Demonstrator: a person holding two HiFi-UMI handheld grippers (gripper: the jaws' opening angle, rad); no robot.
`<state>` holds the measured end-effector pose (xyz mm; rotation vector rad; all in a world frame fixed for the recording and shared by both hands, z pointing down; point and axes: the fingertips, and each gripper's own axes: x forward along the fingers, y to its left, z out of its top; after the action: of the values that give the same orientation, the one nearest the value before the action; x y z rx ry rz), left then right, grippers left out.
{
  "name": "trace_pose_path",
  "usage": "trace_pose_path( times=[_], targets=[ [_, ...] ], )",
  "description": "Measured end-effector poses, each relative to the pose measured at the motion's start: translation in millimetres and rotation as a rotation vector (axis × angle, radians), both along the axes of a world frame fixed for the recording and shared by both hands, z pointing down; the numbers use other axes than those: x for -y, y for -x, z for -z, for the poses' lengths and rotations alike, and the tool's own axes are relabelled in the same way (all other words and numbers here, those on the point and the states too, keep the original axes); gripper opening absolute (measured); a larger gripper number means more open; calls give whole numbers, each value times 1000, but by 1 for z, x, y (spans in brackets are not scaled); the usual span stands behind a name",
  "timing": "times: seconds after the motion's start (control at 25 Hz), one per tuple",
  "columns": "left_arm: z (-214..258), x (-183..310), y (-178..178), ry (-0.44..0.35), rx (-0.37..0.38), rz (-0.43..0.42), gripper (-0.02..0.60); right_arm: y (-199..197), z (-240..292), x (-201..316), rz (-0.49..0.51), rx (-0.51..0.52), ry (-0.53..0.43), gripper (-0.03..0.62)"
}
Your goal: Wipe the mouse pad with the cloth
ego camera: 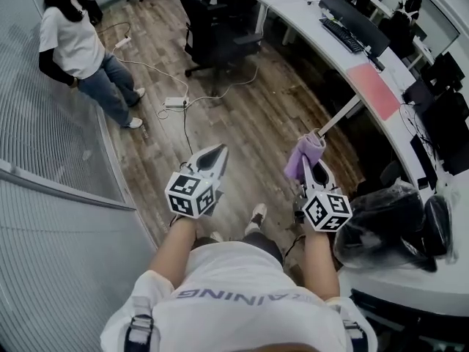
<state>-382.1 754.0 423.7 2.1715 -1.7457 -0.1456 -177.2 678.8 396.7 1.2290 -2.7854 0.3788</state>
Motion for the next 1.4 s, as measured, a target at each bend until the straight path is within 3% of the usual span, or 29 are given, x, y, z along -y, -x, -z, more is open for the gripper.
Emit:
trace_pose_path(
  times=[0.44, 0.8, 1.24, 1.4],
  targets=[
    [4, 35, -3, 15, 11, 3, 34, -6, -1, 39, 10, 20, 27, 98],
    [13, 124, -20, 17, 34, 19, 34, -27, -3, 129, 19, 38, 44, 98],
    [20, 240, -91, 32, 111, 0, 34, -88, -17, 239, 35, 98, 76, 98],
    [20, 275, -122, 34, 143, -42, 34, -122, -26, 269, -10, 121, 95, 98]
  ],
)
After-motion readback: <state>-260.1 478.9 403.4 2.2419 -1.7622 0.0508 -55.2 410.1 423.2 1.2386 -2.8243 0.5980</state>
